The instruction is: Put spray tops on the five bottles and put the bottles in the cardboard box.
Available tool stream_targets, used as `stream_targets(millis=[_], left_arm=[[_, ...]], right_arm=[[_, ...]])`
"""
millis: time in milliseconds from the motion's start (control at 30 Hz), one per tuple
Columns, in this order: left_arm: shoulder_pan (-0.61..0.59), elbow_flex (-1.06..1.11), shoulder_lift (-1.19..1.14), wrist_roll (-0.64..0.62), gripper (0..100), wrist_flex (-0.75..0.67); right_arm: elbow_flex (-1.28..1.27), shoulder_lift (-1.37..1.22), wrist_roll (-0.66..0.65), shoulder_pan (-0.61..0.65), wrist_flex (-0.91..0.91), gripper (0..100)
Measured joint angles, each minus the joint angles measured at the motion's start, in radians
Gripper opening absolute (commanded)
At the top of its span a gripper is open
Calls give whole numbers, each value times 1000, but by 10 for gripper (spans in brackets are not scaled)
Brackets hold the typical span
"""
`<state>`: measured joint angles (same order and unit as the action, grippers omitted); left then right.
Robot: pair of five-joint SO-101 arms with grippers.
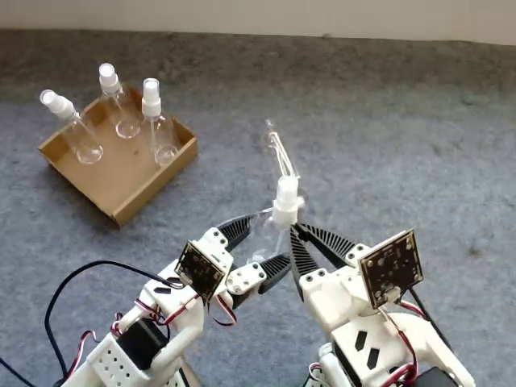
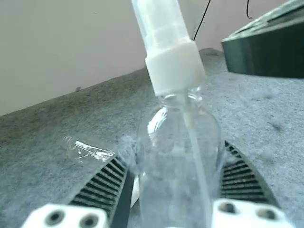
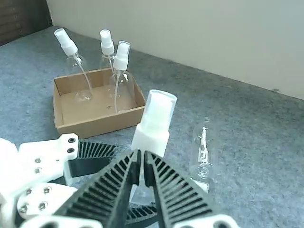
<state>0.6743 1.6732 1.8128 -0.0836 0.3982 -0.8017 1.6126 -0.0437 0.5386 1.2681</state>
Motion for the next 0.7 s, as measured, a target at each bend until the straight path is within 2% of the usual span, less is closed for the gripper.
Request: stream_targets(millis=[333, 700], left_arm=[[-8, 0, 0, 0, 115, 0], [-172, 0, 0, 0, 117, 0]], right_arm=[[0, 0, 0, 0, 37, 9], [137, 0, 0, 0, 109, 9]])
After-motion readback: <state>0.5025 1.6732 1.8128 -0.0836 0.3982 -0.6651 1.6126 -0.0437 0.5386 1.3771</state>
